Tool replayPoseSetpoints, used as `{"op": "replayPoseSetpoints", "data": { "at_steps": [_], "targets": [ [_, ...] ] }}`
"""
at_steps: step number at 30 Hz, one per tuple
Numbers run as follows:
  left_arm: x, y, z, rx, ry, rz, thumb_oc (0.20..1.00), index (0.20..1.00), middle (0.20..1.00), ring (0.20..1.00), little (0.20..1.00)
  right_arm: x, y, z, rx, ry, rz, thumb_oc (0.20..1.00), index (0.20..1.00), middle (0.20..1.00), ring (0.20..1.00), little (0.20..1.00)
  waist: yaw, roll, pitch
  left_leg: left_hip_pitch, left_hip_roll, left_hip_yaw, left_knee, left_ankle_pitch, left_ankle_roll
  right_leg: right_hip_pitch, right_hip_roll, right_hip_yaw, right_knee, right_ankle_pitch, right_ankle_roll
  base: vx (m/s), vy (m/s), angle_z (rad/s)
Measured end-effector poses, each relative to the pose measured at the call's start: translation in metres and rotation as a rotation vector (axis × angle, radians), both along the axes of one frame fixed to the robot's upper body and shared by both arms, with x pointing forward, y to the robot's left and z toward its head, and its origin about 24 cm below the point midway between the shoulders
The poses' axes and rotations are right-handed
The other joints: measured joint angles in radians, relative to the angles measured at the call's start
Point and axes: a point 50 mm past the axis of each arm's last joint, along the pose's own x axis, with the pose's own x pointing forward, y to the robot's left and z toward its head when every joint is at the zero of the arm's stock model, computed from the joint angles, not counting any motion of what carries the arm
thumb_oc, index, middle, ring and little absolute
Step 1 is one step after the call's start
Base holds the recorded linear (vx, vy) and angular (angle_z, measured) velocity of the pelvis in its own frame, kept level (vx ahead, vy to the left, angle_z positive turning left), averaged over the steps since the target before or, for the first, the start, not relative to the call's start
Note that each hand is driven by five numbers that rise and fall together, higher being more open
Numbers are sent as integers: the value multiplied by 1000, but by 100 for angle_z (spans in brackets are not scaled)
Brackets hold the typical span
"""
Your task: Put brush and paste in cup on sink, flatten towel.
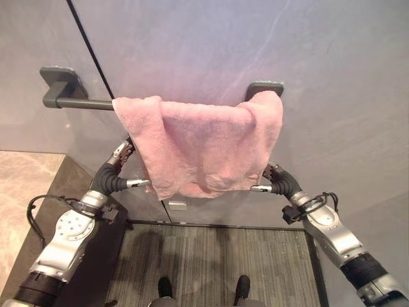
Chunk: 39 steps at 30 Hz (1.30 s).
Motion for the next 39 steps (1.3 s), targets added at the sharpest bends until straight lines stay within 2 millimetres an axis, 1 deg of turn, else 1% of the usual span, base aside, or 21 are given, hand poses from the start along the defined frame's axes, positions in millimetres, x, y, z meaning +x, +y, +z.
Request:
{"op": "replayPoseSetpoints", "data": {
  "at_steps": [3, 5, 10, 14, 17, 18, 19, 21, 22, 23, 24, 25, 26, 27, 28, 29, 30, 31, 32, 36, 39],
  "targets": [
    [1, -7, -4, -9, 20, -32, 1000, 1000, 1000, 1000, 1000, 4, 6, 1, 10, 4, 18, 1000, 1000, 1000, 1000, 1000, -1, -4, 0, -1, 0, 5, 0, 0, 0, -5, 1, 3, 0, 2, -1, 45, 1, -4],
    [4, -15, -4, -8, 27, -68, 1000, 1000, 1000, 1000, 1000, 6, 14, 3, 12, 8, 54, 1000, 1000, 1000, 1000, 1000, -3, -7, 0, -1, 0, 7, 0, 0, 0, -5, 1, 4, 0, 2, -1, 19, -3, -1],
    [7, -24, -7, -19, 43, -97, 1000, 1000, 1000, 1000, 1000, 11, 29, 4, 46, 12, 90, 1000, 1000, 1000, 1000, 1000, -4, -12, -1, 4, 1, 11, 0, 0, 0, -3, 2, 11, 0, 4, -3, 21, -4, -3],
    [11, -39, -13, -41, 64, -136, 1000, 1000, 1000, 1000, 1000, 16, 51, 6, 82, 8, 136, 1000, 1000, 1000, 1000, 1000, -8, -20, -1, 17, 3, 23, 0, 0, 0, 0, 5, 23, 0, 7, -4, 33, -5, -9],
    [13, -51, -16, -99, 62, -144, 1000, 1000, 1000, 1000, 1000, 19, 74, 12, 138, -10, 174, 1000, 1000, 1000, 1000, 1000, -7, -20, -1, 18, 3, 23, 0, 1, -1, 0, 5, 24, 0, 10, -6, 10, 0, 0],
    [14, -52, -16, -103, 63, -146, 1000, 1000, 1000, 1000, 1000, 20, 78, 12, 145, -12, 182, 878, 878, 878, 878, 878, -5, -20, -1, 18, 3, 23, 0, 1, -1, 0, 5, 24, 0, 10, -6, 41, -6, 1],
    [16, -55, -18, -133, 63, -125, 1000, 1000, 1000, 1000, 1000, 19, 90, 12, 186, -9, 182, 200, 200, 200, 200, 200, -4, -21, -2, 19, 3, 23, 0, 1, -1, 1, 5, 24, 0, 10, -6, 0, 0, 0],
    [19, -57, -20, -148, 62, -101, 1000, 1000, 1000, 1000, 1000, 19, 98, 12, 212, -8, 175, 200, 200, 200, 200, 200, -2, -21, -2, 18, 3, 22, 0, 1, -1, 1, 5, 23, 0, 10, -7, 0, 0, 0],
    [20, -59, -20, -147, 50, -82, 602, 602, 602, 602, 602, 19, 103, 13, 227, -10, 171, 200, 200, 200, 200, 200, -1, -21, -2, 19, 3, 21, 0, 1, -1, 2, 5, 23, 0, 10, -7, 0, 0, 0],
    [20, -60, -19, -142, 43, -76, 573, 573, 573, 573, 573, 19, 104, 13, 228, -11, 168, 200, 200, 200, 200, 200, -1, -21, -2, 19, 3, 21, 0, 1, -1, 3, 5, 22, 0, 10, -7, 0, 0, 0],
    [20, -61, -19, -140, 37, -67, 344, 344, 344, 344, 344, 19, 105, 13, 233, -12, 159, 200, 200, 200, 200, 200, -1, -21, -2, 19, 3, 19, 0, 2, -1, 5, 5, 22, 0, 10, -7, 0, 0, 0],
    [20, -61, -19, -133, 34, -60, 297, 297, 297, 297, 297, 19, 105, 13, 235, -12, 158, 200, 200, 200, 200, 200, -1, -22, -3, 21, 3, 20, 0, 2, -1, 6, 5, 22, 0, 10, -7, 32, -2, 1],
    [20, -60, -19, -133, 29, -48, 325, 325, 325, 325, 325, 19, 106, 13, 238, -14, 155, 200, 200, 200, 200, 200, -1, -22, -3, 23, 3, 20, 0, 1, -1, 8, 5, 22, 0, 10, -7, 0, 0, 0],
    [21, -60, -19, -133, 28, -43, 423, 423, 423, 423, 423, 19, 106, 13, 239, -14, 152, 200, 200, 200, 200, 200, -3, -22, -3, 24, 3, 20, 0, 1, -1, 9, 5, 22, 0, 10, -7, 46, -7, -2],
    [19, -59, -19, -121, 21, -35, 539, 539, 539, 539, 539, 17, 107, 13, 245, -14, 148, 200, 200, 200, 200, 200, -2, -22, -3, 28, 3, 21, 0, 1, -1, 12, 5, 23, 0, 10, -7, 0, 0, 0],
    [17, -59, -17, -88, 2, -29, 586, 586, 586, 586, 586, 14, 107, 12, 252, -14, 152, 200, 200, 200, 200, 200, -1, -22, -3, 34, 3, 21, 0, 1, -1, 18, 5, 22, 0, 10, -7, 35, -5, 0],
    [14, -56, -13, -74, -23, -18, 454, 454, 454, 454, 454, 9, 107, 11, 256, -17, 155, 200, 200, 200, 200, 200, -2, -22, -3, 36, 4, 21, 0, 1, -1, 21, 5, 22, 0, 10, -7, 0, 0, 0],
    [13, -54, -12, -70, -35, -7, 382, 382, 382, 382, 382, 8, 107, 11, 253, -19, 156, 200, 200, 200, 200, 200, -2, -23, -3, 36, 4, 21, 0, 1, -1, 21, 5, 22, 0, 10, -7, 0, 0, 0],
    [13, -53, -11, -71, -37, 2, 203, 203, 203, 203, 203, 7, 106, 9, 248, -17, 155, 200, 200, 200, 200, 200, 0, -24, -4, 36, 4, 20, 0, 1, -1, 21, 5, 22, 0, 10, -7, 0, 0, 0],
    [8, -52, -16, -51, -28, 6, 200, 200, 200, 200, 200, -4, 104, 13, 263, -37, 187, 200, 200, 200, 200, 200, -2, -30, -10, 39, 4, 20, 0, 1, -1, 23, 5, 22, 0, 10, -7, 8, 3, 0],
    [-1, -47, -18, -47, -27, 22, 200, 200, 200, 200, 200, -17, 94, 11, 300, -43, 173, 200, 200, 200, 200, 200, -2, -36, -14, 47, 3, 21, 0, 1, -1, 31, 5, 21, 0, 10, -7, 0, 0, 0]
  ]
}}
